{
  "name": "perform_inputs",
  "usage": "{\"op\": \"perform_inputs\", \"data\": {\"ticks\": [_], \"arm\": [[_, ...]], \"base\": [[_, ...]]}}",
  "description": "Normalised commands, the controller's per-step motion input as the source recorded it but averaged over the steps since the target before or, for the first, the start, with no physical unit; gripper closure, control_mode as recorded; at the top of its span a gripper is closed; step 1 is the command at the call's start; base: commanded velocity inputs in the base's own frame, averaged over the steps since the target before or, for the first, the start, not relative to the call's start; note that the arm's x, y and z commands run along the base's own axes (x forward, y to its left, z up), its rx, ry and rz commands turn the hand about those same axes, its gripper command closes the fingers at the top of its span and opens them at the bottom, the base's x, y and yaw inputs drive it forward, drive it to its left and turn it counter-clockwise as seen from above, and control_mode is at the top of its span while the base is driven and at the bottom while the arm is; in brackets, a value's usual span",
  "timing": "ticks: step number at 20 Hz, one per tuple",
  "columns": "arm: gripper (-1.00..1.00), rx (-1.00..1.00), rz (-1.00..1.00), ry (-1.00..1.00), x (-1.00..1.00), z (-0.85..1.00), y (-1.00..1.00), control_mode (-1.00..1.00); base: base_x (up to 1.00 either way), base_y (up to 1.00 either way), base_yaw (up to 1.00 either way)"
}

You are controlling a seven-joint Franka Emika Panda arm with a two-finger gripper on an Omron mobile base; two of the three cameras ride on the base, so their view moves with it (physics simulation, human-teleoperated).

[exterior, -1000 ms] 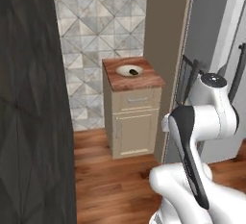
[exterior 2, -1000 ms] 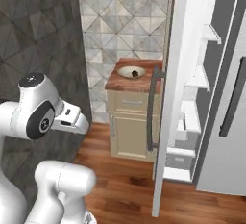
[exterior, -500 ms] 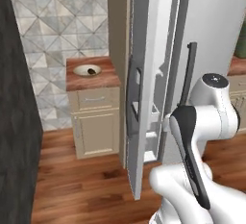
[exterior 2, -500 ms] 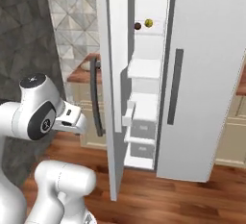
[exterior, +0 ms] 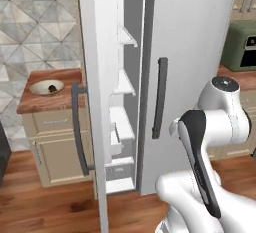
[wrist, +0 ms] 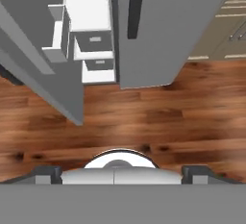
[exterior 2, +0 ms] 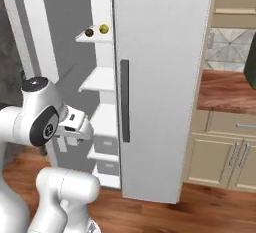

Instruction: Take the lemon, kiwi, and sweet potato from the freezer and place them in the bowl on the counter.

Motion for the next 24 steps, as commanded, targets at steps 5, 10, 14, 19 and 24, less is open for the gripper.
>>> {"op": "perform_inputs", "data": {"ticks": [5, 10, 14, 19, 24], "arm": [[-1.0, 0.0, 0.0, 0.0, 0.0, 0.0, 0.0, 1.0], [-1.0, 0.0, 0.0, 0.0, 0.0, 0.0, 0.0, 1.0], [-1.0, 0.0, 0.0, 0.0, 0.0, 0.0, 0.0, 1.0], [-1.0, 0.0, 0.0, 0.0, 0.0, 0.0, 0.0, 1.0], [-1.0, 0.0, 0.0, 0.0, 0.0, 0.0, 0.0, 1.0]], "base": [[0.95, -0.51, 0.09], [0.97, -0.14, 0.11], [0.4, 0.06, 0.01], [0.13, 0.37, 0.0], [0.24, 0.33, 0.02]]}}
